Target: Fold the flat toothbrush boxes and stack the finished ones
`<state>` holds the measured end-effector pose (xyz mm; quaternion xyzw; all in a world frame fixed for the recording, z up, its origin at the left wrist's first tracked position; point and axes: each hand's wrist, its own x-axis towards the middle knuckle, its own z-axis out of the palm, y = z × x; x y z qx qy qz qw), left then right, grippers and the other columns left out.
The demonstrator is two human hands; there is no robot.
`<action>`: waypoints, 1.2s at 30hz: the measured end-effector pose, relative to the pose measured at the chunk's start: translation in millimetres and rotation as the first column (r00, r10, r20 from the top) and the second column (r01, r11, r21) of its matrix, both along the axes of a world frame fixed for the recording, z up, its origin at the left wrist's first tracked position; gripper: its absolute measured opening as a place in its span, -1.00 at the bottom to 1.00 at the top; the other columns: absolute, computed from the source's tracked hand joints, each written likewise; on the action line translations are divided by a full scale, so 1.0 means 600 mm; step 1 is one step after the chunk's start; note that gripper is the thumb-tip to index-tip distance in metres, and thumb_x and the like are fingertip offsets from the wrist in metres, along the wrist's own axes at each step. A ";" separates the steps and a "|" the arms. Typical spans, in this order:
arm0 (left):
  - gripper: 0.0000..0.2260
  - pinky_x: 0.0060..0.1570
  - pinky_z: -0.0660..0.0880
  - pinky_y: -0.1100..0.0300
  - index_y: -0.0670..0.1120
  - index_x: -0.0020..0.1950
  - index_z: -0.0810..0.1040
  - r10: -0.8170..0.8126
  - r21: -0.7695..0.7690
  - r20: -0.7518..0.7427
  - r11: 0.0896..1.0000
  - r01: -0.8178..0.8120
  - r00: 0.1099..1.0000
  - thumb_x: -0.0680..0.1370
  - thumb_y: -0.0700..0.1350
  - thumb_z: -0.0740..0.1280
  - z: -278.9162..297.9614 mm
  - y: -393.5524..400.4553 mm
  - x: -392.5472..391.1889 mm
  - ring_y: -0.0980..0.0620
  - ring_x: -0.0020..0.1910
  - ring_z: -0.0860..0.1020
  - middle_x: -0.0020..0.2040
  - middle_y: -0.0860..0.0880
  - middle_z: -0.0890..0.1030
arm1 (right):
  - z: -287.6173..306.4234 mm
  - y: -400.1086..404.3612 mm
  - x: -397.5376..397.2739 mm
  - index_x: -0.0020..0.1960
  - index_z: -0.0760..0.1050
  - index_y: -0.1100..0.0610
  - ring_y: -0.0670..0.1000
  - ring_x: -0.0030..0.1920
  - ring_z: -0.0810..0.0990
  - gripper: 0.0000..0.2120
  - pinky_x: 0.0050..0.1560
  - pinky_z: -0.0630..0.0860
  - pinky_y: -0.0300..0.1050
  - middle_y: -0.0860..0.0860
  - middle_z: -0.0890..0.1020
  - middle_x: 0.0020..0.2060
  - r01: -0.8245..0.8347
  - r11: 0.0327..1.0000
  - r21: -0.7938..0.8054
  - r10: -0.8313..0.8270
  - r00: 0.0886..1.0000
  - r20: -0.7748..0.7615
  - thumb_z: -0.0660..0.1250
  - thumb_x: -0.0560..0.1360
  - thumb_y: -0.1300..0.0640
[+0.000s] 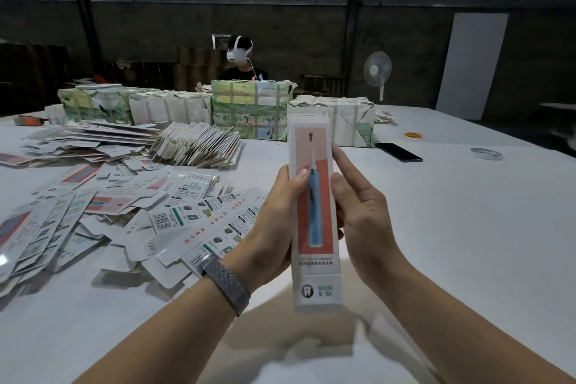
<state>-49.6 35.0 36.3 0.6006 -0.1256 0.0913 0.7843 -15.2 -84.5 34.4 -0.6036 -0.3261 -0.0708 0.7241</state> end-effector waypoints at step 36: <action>-0.73 -0.06 0.61 0.04 -0.03 0.11 0.51 0.113 0.091 0.175 0.987 -0.130 0.978 0.56 0.11 0.21 0.011 0.027 0.016 0.02 0.00 0.62 0.05 -0.07 0.63 | 0.013 -0.017 0.010 0.39 0.39 -0.22 -0.01 0.08 0.67 -0.60 -0.05 0.61 -0.24 -0.06 0.63 -0.06 0.076 0.996 -0.046 -0.067 0.983 0.170 0.20 0.58 0.04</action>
